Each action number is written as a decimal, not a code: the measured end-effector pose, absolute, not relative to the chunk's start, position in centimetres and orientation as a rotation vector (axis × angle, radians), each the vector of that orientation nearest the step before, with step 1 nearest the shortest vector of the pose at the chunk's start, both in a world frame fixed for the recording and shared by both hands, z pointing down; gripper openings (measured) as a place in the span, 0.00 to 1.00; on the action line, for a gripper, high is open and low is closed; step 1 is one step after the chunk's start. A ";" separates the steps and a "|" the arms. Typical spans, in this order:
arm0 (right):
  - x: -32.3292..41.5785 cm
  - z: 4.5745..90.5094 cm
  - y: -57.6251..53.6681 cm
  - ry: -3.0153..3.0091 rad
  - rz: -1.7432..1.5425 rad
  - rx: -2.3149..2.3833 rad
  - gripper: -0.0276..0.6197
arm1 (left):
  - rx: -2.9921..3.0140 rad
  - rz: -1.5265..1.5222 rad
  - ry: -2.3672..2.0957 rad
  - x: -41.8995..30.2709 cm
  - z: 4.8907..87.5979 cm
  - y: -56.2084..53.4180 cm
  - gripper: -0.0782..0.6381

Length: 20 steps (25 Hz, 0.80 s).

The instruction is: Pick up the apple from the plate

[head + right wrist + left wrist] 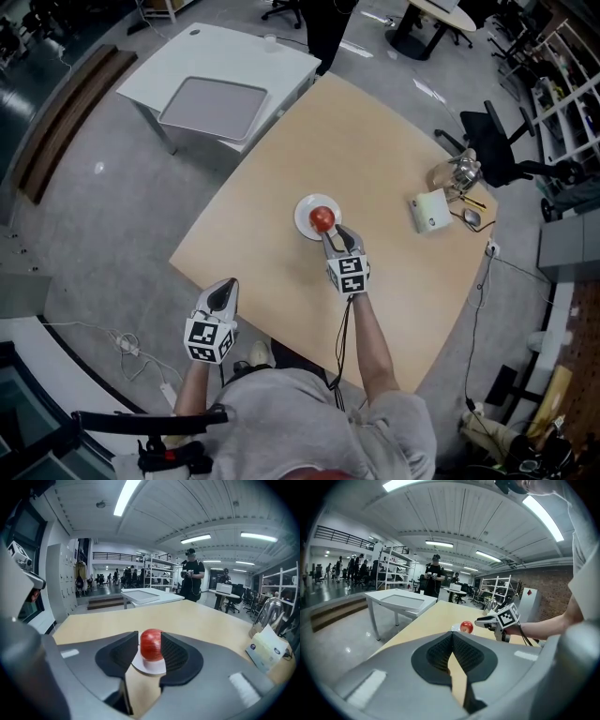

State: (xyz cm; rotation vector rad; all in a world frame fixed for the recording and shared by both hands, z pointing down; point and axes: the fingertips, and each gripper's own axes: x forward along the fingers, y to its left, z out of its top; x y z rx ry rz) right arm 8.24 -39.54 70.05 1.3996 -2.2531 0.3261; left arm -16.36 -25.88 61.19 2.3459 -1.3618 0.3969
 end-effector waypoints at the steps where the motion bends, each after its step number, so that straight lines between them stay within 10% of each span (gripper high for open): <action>1: 8.2 70.3 -39.8 -2.249 0.328 1.396 0.30 | 2.342 0.397 -1.363 -16.4 61.2 -25.9 0.14; 20: 7.6 74.6 -43.3 -2.213 0.418 1.307 0.51 | 2.262 0.371 -1.370 -17.4 62.5 -27.3 0.14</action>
